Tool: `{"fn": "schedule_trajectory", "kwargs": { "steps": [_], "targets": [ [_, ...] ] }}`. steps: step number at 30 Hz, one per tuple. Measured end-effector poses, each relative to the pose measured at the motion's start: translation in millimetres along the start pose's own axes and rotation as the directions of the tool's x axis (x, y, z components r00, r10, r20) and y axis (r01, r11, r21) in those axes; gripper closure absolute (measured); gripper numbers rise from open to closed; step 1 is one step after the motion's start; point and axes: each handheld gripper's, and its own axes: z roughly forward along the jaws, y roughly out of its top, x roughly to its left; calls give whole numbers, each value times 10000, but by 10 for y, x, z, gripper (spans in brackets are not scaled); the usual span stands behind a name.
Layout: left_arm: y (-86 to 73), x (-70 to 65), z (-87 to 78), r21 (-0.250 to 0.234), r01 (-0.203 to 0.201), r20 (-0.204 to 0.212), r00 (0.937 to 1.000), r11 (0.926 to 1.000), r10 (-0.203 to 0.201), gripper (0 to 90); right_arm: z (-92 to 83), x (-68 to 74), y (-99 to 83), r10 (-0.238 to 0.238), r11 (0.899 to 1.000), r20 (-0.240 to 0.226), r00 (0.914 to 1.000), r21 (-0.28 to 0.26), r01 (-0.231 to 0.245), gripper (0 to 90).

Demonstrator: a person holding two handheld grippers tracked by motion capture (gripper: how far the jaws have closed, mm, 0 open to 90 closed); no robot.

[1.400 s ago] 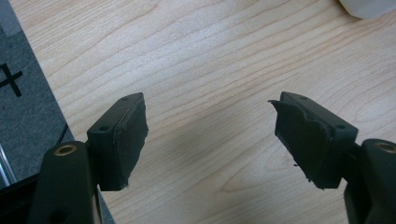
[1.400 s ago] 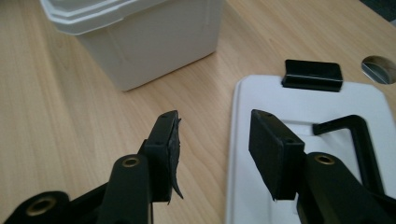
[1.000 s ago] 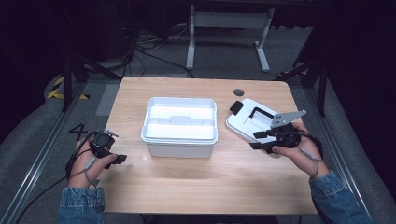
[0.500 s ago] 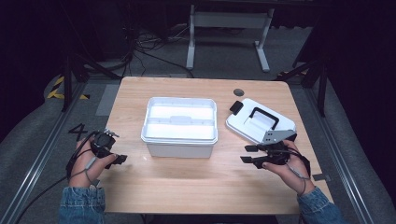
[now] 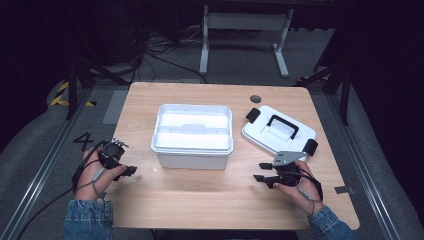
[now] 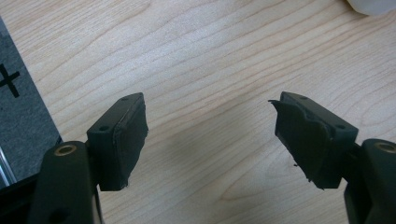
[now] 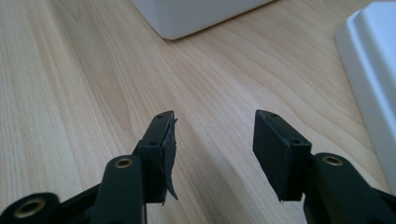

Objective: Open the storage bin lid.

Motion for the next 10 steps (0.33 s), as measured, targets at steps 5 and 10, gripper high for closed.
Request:
{"fn": "schedule_trajectory", "kwargs": {
  "steps": [5, 10],
  "targets": [
    [15, -18, 24, 98, -93, 18, 10000, 9999, 93, 260, 31, -28, -42, 26, 10000, 54, 10000, -88, -26, 493],
    [19, -24, 34, 109, -119, 16, 9999, 9999, 119, 260, 71, -43, -85, 135, 9999, 43, 9999, -74, -135, 484]
  ]
}}
